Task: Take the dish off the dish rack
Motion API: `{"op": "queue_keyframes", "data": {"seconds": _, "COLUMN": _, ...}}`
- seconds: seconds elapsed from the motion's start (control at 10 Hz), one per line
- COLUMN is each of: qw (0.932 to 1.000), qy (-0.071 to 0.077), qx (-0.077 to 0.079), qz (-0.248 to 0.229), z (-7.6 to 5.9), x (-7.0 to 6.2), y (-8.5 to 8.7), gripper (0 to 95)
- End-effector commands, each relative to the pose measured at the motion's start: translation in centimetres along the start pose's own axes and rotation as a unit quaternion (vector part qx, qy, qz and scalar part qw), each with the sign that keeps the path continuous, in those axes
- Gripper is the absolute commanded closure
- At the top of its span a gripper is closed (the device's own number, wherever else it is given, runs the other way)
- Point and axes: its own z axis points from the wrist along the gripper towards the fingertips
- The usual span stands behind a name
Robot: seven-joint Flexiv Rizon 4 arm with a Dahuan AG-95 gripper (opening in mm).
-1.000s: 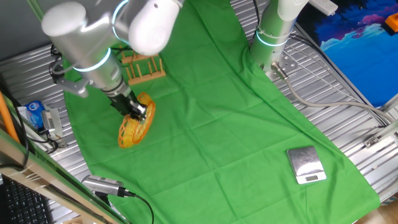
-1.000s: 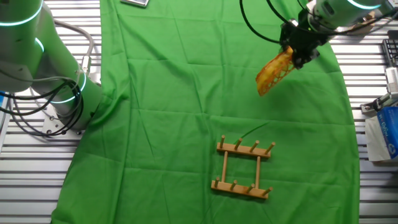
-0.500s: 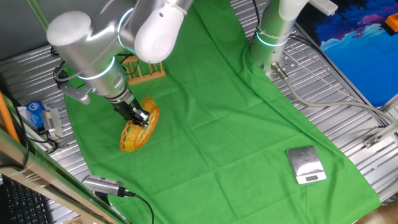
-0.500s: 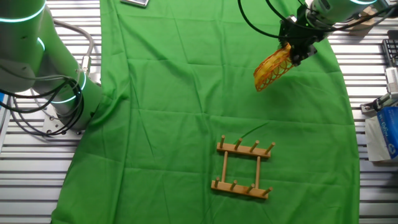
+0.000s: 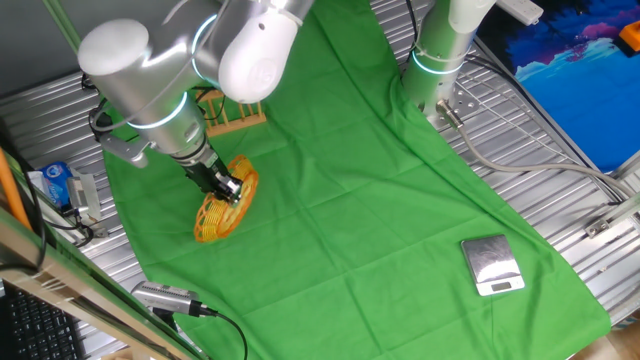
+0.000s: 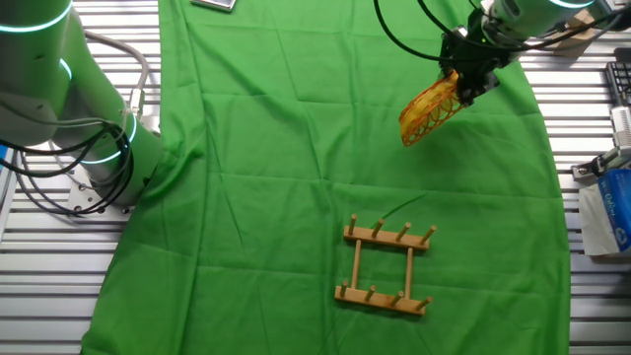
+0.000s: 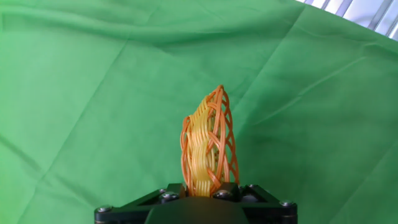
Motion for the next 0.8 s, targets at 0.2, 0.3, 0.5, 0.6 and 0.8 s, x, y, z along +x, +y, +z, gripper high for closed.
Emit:
{"op": "queue_keyframes", "data": {"seconds": 0.2, "qw": 0.9999, "qy": 0.006, "qx": 0.011, "qz": -0.004, "z": 0.01, "x": 0.08, "y": 0.01, "gripper": 95.0}}
{"op": "queue_keyframes", "data": {"seconds": 0.3, "qw": 0.9999, "qy": 0.006, "qx": 0.011, "qz": -0.003, "z": 0.01, "x": 0.09, "y": 0.01, "gripper": 95.0}}
{"op": "queue_keyframes", "data": {"seconds": 0.5, "qw": 1.0000, "qy": 0.004, "qx": 0.007, "qz": 0.000, "z": 0.02, "x": 0.14, "y": 0.01, "gripper": 95.0}}
{"op": "queue_keyframes", "data": {"seconds": 0.6, "qw": 1.0000, "qy": 0.004, "qx": 0.007, "qz": -0.002, "z": 0.04, "x": 0.22, "y": 0.01, "gripper": 95.0}}
{"op": "queue_keyframes", "data": {"seconds": 0.8, "qw": 1.0000, "qy": 0.004, "qx": 0.006, "qz": -0.006, "z": 0.08, "x": 0.40, "y": 0.01, "gripper": 95.0}}
